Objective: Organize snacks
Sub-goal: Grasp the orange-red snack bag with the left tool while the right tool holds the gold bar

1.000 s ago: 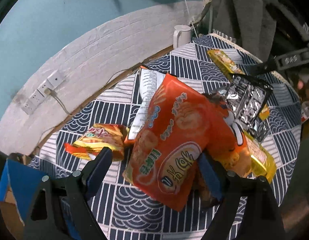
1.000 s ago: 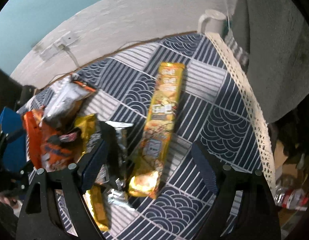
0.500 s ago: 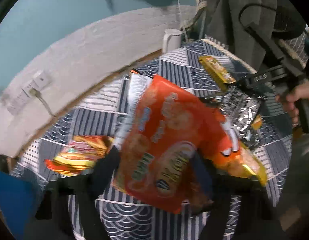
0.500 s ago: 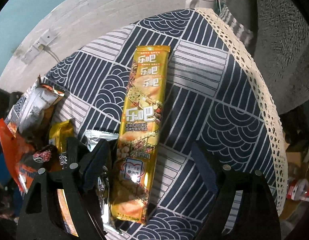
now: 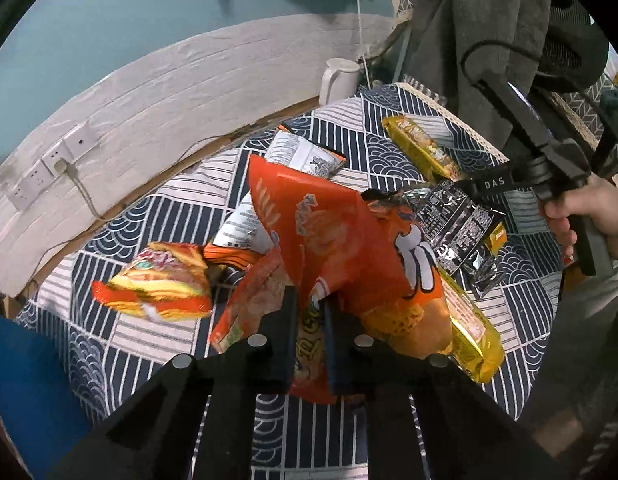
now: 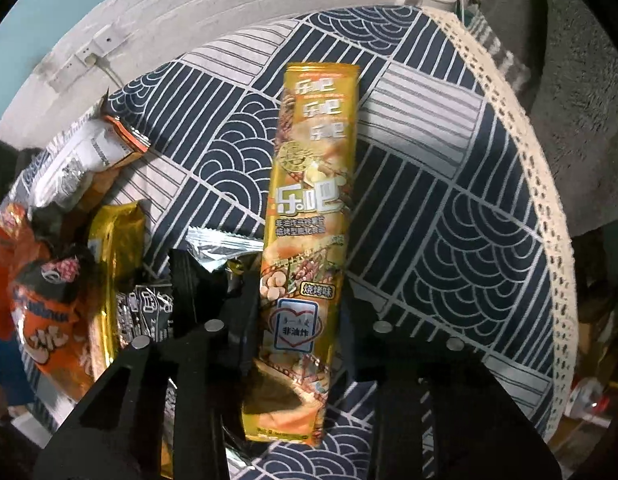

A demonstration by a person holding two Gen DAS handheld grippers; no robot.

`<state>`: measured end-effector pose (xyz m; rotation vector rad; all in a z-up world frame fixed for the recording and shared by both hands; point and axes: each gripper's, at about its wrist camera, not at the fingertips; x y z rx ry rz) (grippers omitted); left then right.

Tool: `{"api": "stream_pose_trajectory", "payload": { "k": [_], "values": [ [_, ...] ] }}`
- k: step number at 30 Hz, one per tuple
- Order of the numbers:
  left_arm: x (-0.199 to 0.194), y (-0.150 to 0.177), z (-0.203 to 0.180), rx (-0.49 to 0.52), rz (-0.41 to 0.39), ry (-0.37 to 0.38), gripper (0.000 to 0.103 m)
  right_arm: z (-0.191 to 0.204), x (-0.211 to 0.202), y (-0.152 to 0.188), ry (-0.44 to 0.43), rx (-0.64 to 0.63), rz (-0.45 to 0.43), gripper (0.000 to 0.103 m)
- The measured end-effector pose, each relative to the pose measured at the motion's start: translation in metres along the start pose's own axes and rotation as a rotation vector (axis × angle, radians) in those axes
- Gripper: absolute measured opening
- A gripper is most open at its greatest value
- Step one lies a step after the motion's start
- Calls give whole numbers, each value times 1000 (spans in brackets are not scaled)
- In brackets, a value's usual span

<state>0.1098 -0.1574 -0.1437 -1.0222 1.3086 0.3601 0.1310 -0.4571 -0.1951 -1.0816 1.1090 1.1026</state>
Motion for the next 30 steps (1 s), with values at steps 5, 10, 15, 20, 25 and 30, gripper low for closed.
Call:
{"api": "stream_pose_trajectory", "payload": {
  "k": [5, 10, 15, 20, 25, 30],
  "values": [
    [-12, 6, 2, -23, 2, -20, 4, -4, -13, 8, 27, -13, -27, 30],
    [-26, 12, 3, -41, -13, -36, 4, -2, -31, 17, 41, -25, -62, 30],
    [-37, 22, 4, -64, -15, -47, 4, -1, -46, 25, 26, -25, -93, 30],
    [-51, 31, 3, -80, -33, -61, 4, 3, -66, 35, 8, -41, -134, 30],
    [-70, 39, -3, -72, -59, -83, 3, 14, -86, 45, -14, -67, -167, 30],
    [-91, 46, -7, -62, -90, -104, 3, 26, -106, 56, -15, -106, -200, 30]
  ]
}}
Point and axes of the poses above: each gripper's, at about its wrist camera, not at the fingertips, and x roughly the way its jaws point, z to its left, y to its underside, and after that the axes turned 7 degrees about z, right-handed
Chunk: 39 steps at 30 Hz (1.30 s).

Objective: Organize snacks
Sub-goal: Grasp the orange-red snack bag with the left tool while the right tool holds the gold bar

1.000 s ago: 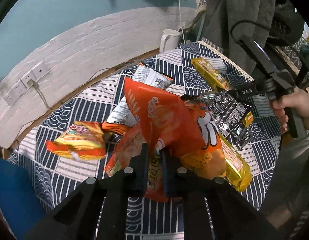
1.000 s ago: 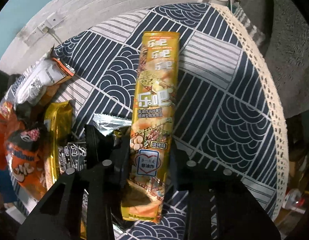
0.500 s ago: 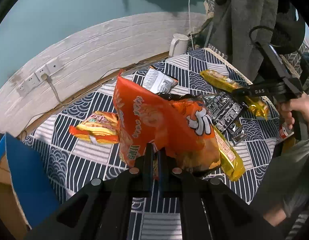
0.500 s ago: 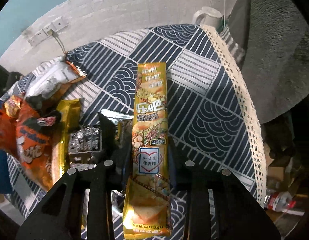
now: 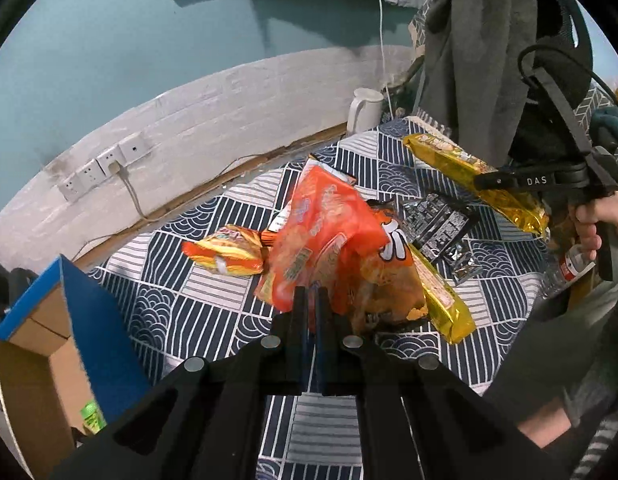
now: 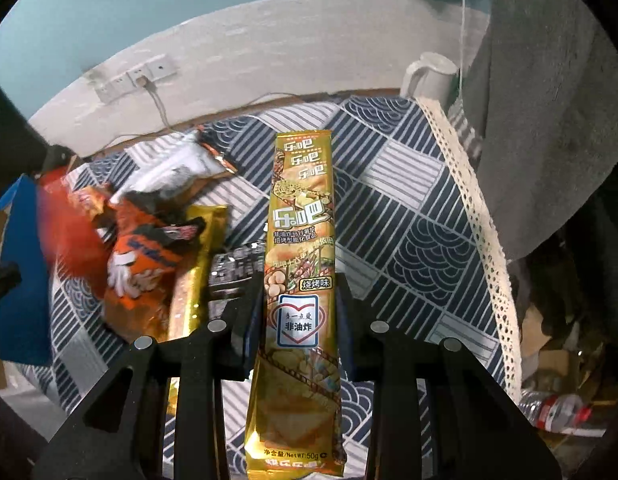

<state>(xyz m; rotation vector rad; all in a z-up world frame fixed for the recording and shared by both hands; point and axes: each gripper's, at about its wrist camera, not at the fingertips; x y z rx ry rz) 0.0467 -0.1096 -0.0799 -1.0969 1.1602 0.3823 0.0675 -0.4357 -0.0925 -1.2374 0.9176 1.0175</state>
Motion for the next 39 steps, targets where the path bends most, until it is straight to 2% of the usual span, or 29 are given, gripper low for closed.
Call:
{"api": "stream_pose_trajectory", "payload": {
  "k": [4, 7, 9, 11, 14, 17, 25, 28, 39],
  "values": [
    [-6, 5, 3, -6, 0, -10, 3, 8, -12, 3, -16, -11, -19, 30],
    [-2, 7, 5, -24, 6, 14, 5, 13, -20, 6, -38, -15, -34, 30],
    [5, 7, 6, -26, 3, 6, 21, 18, -24, 8, -51, -22, -39, 30],
    [14, 4, 8, -18, -5, -4, 54, 21, -25, 10, -60, -30, -42, 30],
    [21, -2, 11, -27, -34, -5, 75, 21, -23, 12, -72, -32, -36, 30],
    [33, -11, 15, -21, -29, 43, 83, 19, -17, 13, -87, -29, -24, 30],
    [84, -27, 11, 42, 73, 62, 85, 10, 0, 10, -109, -14, -1, 30],
    [101, -27, 8, 75, 101, 36, 85, 9, 3, 8, -116, -13, 5, 30],
    [136, -31, 4, 98, 154, 42, 86, 10, 16, 1, -144, -19, 27, 30]
  ]
}}
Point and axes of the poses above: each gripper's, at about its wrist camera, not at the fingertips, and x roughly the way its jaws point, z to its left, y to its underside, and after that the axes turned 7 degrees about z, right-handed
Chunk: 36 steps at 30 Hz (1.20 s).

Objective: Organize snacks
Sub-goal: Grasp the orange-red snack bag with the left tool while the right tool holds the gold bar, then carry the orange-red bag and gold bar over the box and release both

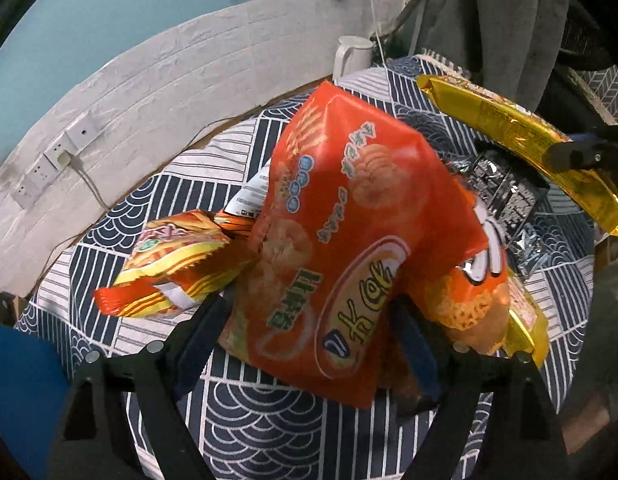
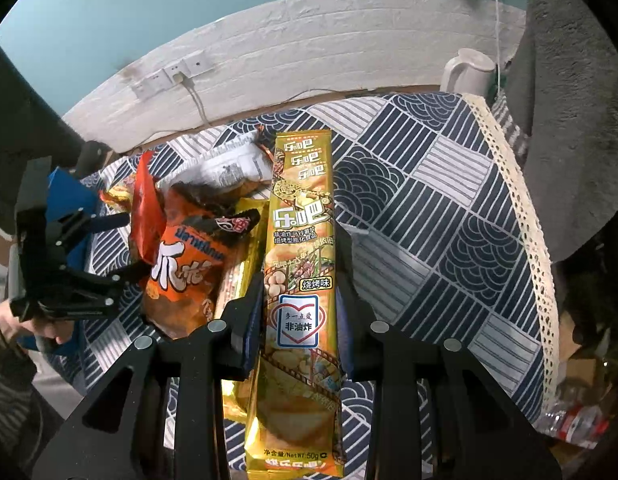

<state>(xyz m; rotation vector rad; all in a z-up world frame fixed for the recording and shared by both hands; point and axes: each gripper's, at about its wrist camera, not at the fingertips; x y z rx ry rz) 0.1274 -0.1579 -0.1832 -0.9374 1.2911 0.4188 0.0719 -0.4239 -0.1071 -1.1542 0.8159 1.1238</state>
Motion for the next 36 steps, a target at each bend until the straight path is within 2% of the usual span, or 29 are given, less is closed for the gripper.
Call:
{"api": "stream_pose_trajectory", "payload": {
  "k": [4, 6, 7, 9, 11, 20, 29, 36],
  "values": [
    [5, -2, 1, -19, -6, 10, 85, -2, 5, 0, 0, 4, 11, 30],
    [6, -2, 4, -39, -11, 28, 78, -3, 6, 0, 2, 5, 14, 30],
    [6, -2, 4, -39, -10, 45, 70, -3, 6, 0, 1, 5, 15, 30],
    [4, -1, 3, -33, -7, 48, 64, -3, 6, 0, 1, 4, 15, 30],
    [1, 0, -1, -13, -13, 37, 50, -3, 6, 0, 3, 4, 12, 30],
    [-23, 10, -13, 14, -42, -9, 48, 5, -9, 2, 7, -13, -22, 30],
    [-74, 24, -17, 18, -105, -59, 48, 28, -33, 5, 16, -61, -65, 30],
    [-114, 44, -11, -21, -135, -103, 48, 52, -52, 8, 12, -104, -101, 30]
  ]
}}
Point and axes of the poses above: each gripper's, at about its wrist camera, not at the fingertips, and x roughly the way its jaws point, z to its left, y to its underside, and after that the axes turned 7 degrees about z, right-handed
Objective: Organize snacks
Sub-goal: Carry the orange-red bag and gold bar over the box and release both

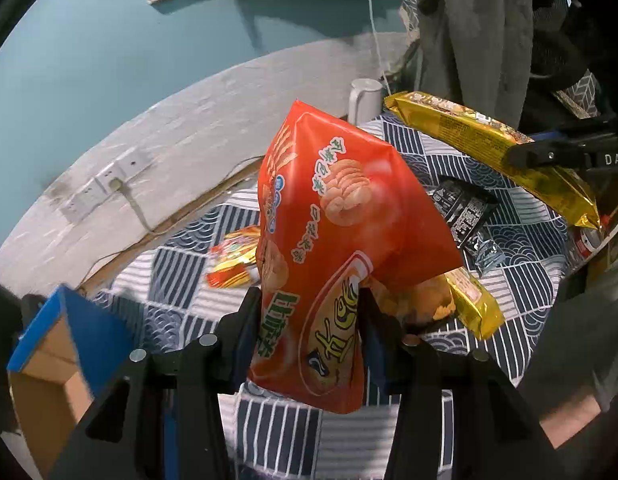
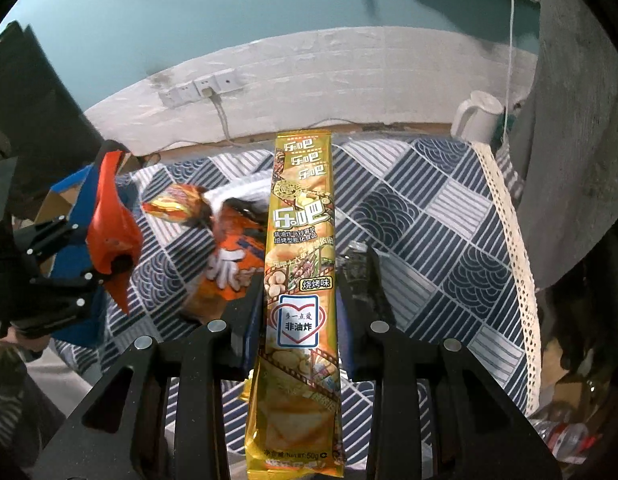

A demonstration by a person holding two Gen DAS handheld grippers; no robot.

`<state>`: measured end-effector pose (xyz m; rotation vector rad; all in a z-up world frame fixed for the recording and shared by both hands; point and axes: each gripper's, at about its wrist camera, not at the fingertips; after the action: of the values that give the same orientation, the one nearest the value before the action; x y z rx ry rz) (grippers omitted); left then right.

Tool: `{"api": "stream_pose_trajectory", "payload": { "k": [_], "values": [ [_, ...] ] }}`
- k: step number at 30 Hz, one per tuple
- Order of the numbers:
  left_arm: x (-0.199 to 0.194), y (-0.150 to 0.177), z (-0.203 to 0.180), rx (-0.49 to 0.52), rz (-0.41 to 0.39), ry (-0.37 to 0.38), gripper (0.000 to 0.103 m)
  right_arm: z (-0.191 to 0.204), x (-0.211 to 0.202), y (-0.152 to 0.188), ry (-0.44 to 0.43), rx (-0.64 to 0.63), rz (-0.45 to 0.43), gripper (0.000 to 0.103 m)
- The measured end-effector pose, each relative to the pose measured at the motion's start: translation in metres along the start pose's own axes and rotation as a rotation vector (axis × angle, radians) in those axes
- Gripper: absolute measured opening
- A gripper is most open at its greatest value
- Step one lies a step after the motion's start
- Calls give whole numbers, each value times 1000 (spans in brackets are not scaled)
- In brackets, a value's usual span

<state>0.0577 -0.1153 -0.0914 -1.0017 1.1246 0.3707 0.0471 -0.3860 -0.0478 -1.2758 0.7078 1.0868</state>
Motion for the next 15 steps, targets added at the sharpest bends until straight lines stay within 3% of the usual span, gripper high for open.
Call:
{"api": "stream_pose_trajectory", "payload": {
  "k": [15],
  "values": [
    [-73, 39, 30, -129, -42, -50, 48, 63, -20, -6, -32, -101, -34, 30]
  ]
}}
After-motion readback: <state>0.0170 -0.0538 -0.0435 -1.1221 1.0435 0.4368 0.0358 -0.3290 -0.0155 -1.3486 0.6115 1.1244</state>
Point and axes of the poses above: each gripper's, at about its wrist camera, not at the fingertips, and x roughly the way its jaws point, z to its left, y to its underside, and after that the axes turned 7 degrees about z, right-handed
